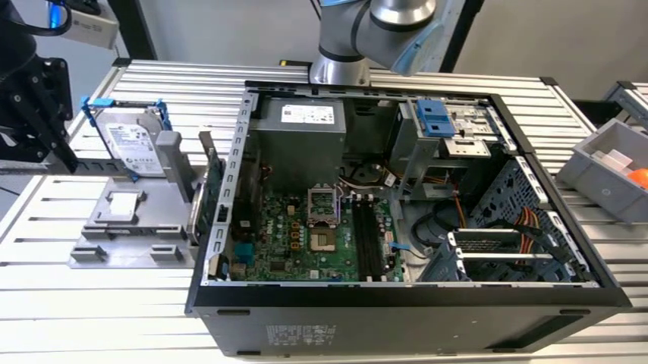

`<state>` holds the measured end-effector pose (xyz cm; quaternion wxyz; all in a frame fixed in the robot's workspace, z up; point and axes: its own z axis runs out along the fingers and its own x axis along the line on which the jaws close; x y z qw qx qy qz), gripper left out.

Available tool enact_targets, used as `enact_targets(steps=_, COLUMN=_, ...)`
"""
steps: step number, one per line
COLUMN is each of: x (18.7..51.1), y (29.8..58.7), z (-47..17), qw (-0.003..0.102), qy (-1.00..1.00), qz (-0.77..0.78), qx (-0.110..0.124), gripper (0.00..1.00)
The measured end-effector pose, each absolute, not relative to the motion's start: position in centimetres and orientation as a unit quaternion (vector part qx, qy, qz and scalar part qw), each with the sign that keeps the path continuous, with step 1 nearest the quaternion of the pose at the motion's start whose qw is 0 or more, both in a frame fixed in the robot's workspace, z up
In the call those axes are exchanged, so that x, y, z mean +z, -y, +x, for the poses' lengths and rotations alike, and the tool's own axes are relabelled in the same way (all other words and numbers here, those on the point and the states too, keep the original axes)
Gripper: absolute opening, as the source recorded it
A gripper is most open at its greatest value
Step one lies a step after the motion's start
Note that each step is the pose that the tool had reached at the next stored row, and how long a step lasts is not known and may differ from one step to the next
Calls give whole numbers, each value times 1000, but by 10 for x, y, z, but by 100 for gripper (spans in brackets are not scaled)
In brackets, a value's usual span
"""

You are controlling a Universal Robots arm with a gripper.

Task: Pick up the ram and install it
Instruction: 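Pick up the ram and move it above insertion slot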

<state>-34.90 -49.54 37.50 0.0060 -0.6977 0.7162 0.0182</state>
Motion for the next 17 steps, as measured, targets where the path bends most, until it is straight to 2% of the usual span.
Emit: enact_targets(steps=17, x=375, y=495, z=-306, qw=5, qy=-716, qz=-698, qx=19, gripper=0)
